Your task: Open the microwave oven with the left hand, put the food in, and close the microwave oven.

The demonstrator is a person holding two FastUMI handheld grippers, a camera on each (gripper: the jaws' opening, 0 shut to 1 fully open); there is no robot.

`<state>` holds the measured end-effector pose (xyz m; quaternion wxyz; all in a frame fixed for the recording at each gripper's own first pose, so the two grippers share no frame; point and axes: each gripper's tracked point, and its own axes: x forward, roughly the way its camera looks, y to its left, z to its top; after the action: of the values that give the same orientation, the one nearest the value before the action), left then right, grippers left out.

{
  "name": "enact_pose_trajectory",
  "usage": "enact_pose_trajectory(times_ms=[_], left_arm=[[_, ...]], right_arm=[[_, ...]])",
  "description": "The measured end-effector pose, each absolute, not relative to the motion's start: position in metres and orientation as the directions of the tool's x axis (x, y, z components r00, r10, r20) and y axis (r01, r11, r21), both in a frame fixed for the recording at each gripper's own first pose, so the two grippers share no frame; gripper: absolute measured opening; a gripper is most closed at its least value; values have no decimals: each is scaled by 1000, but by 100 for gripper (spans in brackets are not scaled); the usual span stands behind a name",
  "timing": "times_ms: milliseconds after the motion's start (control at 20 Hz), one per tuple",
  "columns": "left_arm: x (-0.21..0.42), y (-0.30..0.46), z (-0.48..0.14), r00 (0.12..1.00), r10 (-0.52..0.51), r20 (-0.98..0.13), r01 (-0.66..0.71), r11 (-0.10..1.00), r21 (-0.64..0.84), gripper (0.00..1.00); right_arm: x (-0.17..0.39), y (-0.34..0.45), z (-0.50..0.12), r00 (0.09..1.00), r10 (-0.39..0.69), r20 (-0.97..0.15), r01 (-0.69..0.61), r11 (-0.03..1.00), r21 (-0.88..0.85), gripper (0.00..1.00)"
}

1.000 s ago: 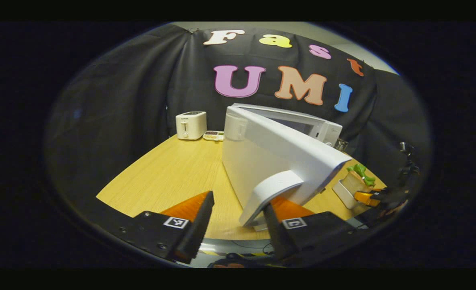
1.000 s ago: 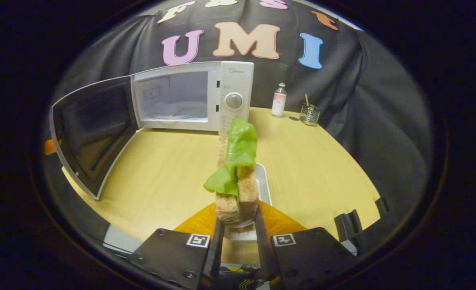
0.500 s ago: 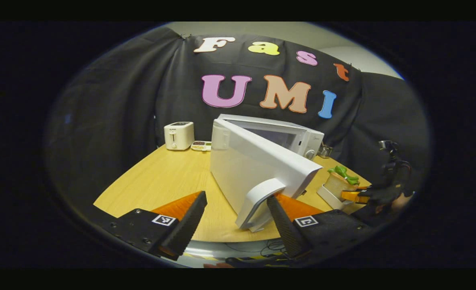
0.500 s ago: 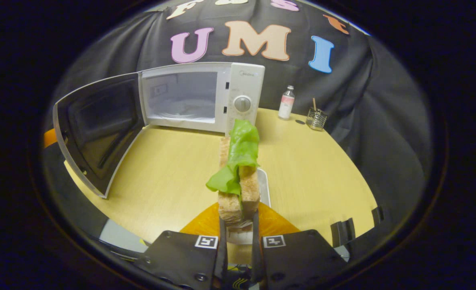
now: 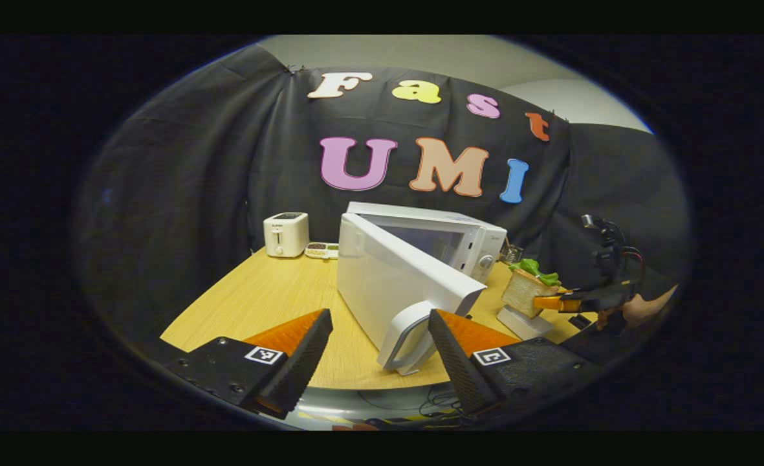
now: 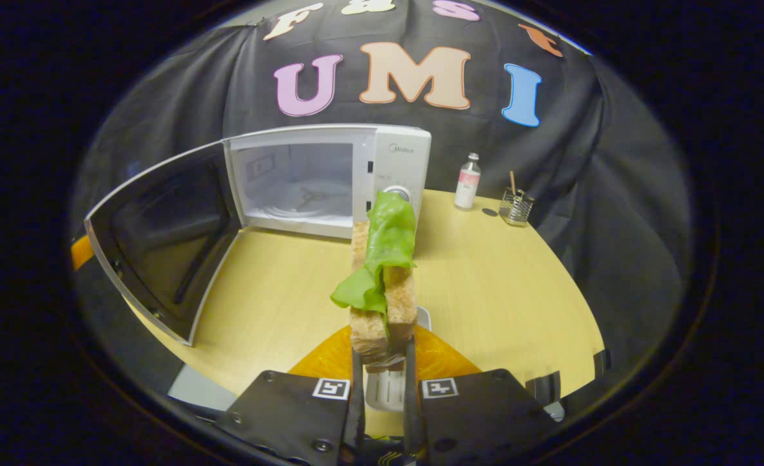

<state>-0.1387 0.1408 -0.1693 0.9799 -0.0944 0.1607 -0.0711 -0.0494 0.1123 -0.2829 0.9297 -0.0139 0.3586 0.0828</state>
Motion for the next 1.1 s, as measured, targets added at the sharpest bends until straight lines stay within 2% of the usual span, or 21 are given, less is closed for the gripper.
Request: enact_pose_trajectory(times_ms=[100,150,200,300,350,400,450,500,550,600,650,700,750,800,850,900,1100], left_arm=[[-141,143,-166,943,-168,-288,111,973,-204,91],[-142,144,-166,943,-171,-286,115,973,-200,92],[-142,144,-164,944,-173,-281,118,972,-202,92],[-142,148,-162,947,-162,-277,106,973,-207,93],[-144,153,-161,949,-154,-274,98,974,-205,89],[-143,158,-157,955,-139,-263,87,976,-198,95],[-142,161,-155,958,-129,-255,82,979,-187,96],[-141,165,-150,964,-122,-237,82,981,-175,97],[-140,170,-145,970,-111,-218,77,985,-156,97],[-138,174,-142,972,-105,-211,76,987,-140,97],[-137,175,-142,972,-108,-208,82,988,-130,96],[-137,176,-141,972,-109,-210,85,989,-123,96],[-136,180,-141,972,-108,-207,85,989,-119,96],[-136,179,-140,971,-115,-208,90,988,-122,96],[-135,182,-141,971,-114,-210,90,989,-121,96],[-135,184,-141,970,-116,-214,91,988,-122,96],[-136,193,-150,963,-111,-245,83,989,-124,96]], right_arm=[[-38,130,-268,728,180,-662,-144,984,108,22],[-32,139,-262,727,198,-658,-142,980,137,22],[-26,149,-257,724,217,-655,-141,976,167,26],[-14,167,-249,715,249,-654,-132,966,224,21],[-7,175,-246,708,267,-654,-122,958,259,21],[-2,185,-244,699,289,-654,-105,946,306,21],[4,195,-242,690,310,-654,-82,931,355,25],[10,204,-240,682,329,-653,-54,914,403,26],[16,212,-241,674,343,-654,-27,896,443,21],[21,219,-243,666,356,-656,2,878,479,25],[29,227,-246,657,369,-658,44,852,522,21],[36,236,-250,647,385,-658,93,816,570,26],[44,245,-254,638,404,-656,142,775,616,26],[51,252,-259,633,419,-651,191,731,655,22],[58,257,-261,632,425,-648,232,694,681,22],[66,260,-264,633,424,-647,270,663,698,26],[93,286,-267,655,431,-620,347,557,754,25]])
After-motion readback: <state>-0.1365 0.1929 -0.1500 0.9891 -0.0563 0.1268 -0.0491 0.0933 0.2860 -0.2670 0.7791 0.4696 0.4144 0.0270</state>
